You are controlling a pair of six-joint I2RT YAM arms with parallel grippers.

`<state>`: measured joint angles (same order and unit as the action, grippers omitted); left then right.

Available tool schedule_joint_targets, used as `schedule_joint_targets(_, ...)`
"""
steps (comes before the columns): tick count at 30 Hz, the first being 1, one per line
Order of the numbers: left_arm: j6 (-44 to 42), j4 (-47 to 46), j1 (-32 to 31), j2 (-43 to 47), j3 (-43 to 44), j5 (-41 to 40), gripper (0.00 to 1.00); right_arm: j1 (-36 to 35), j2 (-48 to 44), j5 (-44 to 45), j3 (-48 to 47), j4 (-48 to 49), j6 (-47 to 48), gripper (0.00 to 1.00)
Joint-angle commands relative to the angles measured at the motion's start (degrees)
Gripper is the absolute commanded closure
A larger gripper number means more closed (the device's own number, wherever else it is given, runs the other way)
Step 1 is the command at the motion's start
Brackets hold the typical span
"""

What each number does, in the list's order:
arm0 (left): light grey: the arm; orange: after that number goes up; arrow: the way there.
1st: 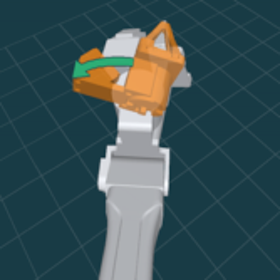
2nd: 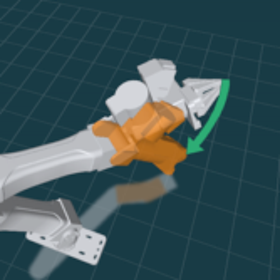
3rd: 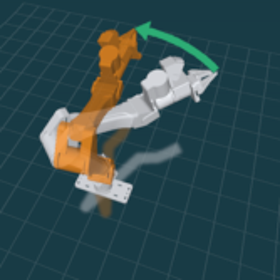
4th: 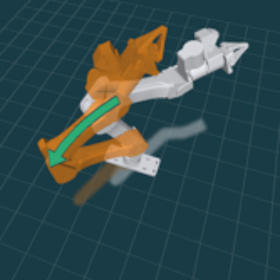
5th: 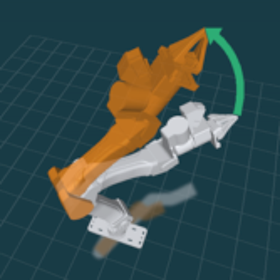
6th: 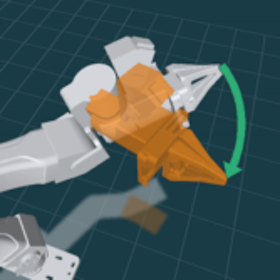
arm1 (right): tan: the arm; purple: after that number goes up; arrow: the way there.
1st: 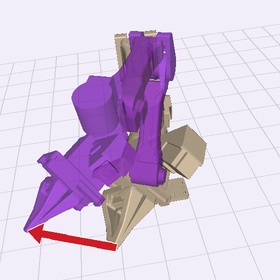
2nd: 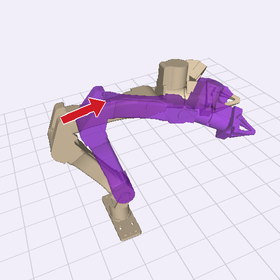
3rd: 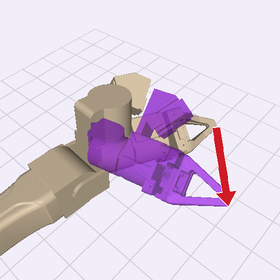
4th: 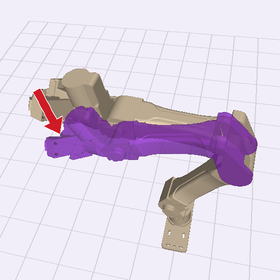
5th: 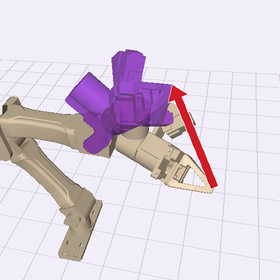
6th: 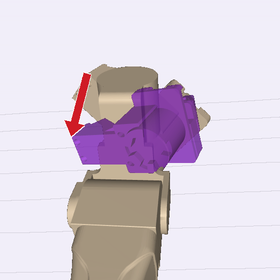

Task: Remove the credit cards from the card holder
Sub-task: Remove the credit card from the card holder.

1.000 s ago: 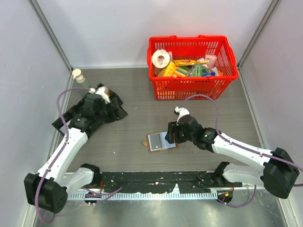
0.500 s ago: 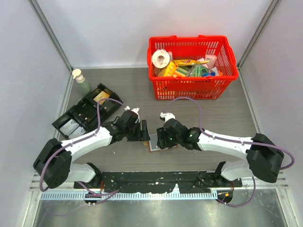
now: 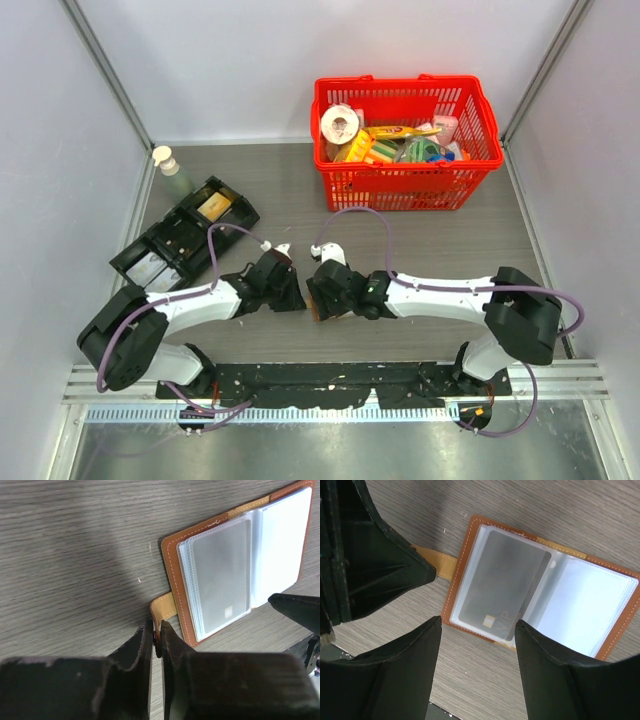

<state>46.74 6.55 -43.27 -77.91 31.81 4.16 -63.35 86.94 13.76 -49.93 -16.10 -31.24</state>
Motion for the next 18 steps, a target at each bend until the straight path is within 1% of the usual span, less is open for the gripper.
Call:
schedule_joint_targets(1, 1.77, -5.66, -0.68, 0.39, -2.02, 0.23, 0.92, -1.25, 1.74, 6.19, -3.85, -2.36, 0.48, 0.34)
schedule_joint_targets(4, 2.56, -6.19, -0.94, 1.00, -3.51, 0.14, 1.00, -1.86, 3.06, 7.16, -4.21, -2.45, 0.05, 0.33)
schedule_joint_targets(9, 4.58, -9.44, -1.29, 1.88, -6.06, -0.56, 1.00, -2.56, 5.96, 9.43, -5.00, -3.32, -1.01, 0.33)
schedule_joint_targets(18, 5.73, -9.89, -2.17, 4.17, -8.87, -0.56, 1.00, -3.27, 9.39, 12.78, -6.23, -5.43, -1.45, 0.34)
